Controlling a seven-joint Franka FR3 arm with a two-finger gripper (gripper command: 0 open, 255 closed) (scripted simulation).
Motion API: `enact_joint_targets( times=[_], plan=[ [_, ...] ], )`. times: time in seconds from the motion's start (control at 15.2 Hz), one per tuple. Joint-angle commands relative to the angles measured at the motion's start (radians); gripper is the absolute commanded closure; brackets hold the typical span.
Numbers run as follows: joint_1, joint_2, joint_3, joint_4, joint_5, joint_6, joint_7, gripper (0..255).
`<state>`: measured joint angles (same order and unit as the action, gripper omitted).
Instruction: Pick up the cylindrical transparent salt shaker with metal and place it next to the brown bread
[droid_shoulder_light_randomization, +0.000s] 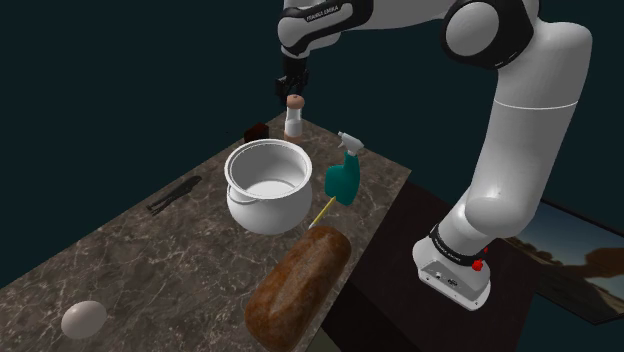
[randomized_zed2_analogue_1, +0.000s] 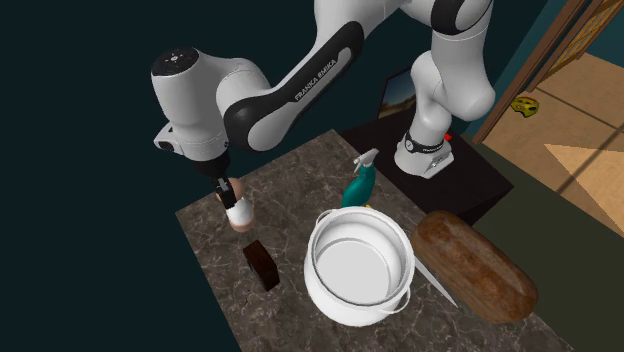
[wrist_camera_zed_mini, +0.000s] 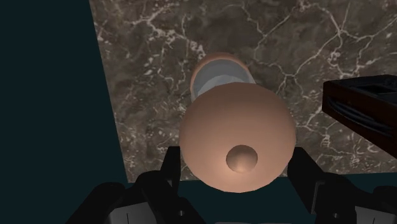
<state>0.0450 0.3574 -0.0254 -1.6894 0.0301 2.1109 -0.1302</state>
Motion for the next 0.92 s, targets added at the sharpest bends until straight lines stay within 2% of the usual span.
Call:
enact_joint_targets(
  times=[0.0, 0.13, 0.86],
  plan=[
    [0.000, 0.001, 0.000, -0.001, 0.000, 0.000, 0.000, 255],
    [0.000, 0.000, 0.000, -0.001, 0.000, 0.000, 0.000, 255],
    [0.000, -0.038, -0.001, 0.094, -0.002, -0.133, 0.003, 255]
  ],
)
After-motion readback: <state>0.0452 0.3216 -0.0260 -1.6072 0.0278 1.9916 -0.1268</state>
